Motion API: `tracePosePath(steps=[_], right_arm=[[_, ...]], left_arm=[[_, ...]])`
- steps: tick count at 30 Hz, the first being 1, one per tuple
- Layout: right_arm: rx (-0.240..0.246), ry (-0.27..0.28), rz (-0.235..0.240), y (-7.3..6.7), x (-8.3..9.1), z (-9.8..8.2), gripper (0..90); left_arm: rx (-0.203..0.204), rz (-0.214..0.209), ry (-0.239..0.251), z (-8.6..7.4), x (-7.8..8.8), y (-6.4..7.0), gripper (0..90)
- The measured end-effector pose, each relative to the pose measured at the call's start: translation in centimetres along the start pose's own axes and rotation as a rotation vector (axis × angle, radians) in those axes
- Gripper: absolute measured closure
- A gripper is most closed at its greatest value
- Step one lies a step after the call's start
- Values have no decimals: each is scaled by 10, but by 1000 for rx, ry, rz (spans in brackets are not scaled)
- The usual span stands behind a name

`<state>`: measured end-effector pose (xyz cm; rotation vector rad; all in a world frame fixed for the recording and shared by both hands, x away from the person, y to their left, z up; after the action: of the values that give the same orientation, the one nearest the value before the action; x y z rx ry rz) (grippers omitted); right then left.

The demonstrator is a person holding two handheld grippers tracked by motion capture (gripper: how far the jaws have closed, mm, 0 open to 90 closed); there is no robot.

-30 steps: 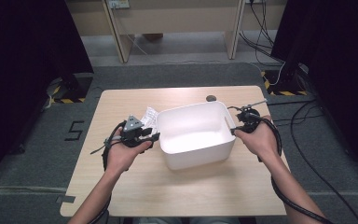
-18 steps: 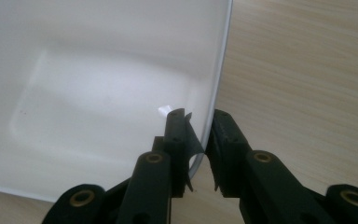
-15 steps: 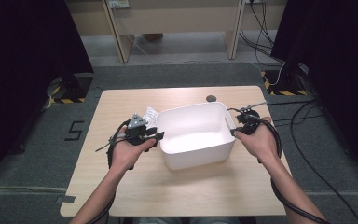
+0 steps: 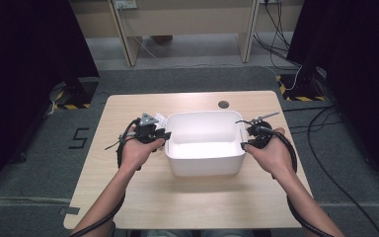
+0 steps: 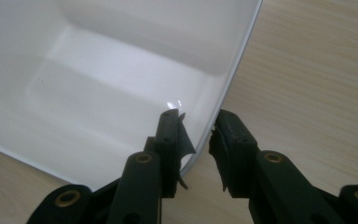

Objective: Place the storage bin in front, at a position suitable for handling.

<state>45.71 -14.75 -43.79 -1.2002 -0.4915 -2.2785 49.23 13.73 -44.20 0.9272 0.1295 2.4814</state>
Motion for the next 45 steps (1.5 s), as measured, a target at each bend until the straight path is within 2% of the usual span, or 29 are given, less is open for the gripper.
tracePosePath(steps=[3,5,8,12,18,23,25,30,36,40,44,45], right_arm=[[-24,22,19,0,4,3,665],[-32,47,8,4,6,7,668],[-45,54,13,8,4,11,697],[-40,26,17,9,-3,8,758],[-37,18,9,4,-4,4,758],[-42,24,18,4,-3,4,750],[-46,25,23,3,-3,3,745],[-56,20,28,0,-4,2,745],[-46,25,17,-6,-4,2,736],[-48,32,22,-8,-3,1,727],[-60,51,49,-9,-2,0,697],[-60,62,54,-8,-1,0,680]], left_arm=[[4,-2,4,0,0,0,678],[4,-2,8,0,0,0,676],[-3,-1,7,0,-1,0,674],[-12,-3,6,1,-2,-1,675],[-16,2,7,2,-3,-2,674],[-15,-12,16,2,-3,-3,665],[-27,-18,24,2,-3,-4,635],[-52,-13,18,0,-3,-4,633],[-78,14,6,3,-4,-9,651],[-72,17,10,4,-7,-10,649],[-66,11,17,6,-6,-10,638],[-48,-9,46,10,-2,-8,615]])
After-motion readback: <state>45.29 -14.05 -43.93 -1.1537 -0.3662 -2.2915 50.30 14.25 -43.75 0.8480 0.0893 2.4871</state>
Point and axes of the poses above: each handheld gripper's, and its own axes: x roughly backward along the jaws, z roughly out of its top, y roughly to its right, the point moved 9 cm from there along -x, roughly forward along the jaws, and after that the axes turned 14 degrees about x, right-handed, at the moved point
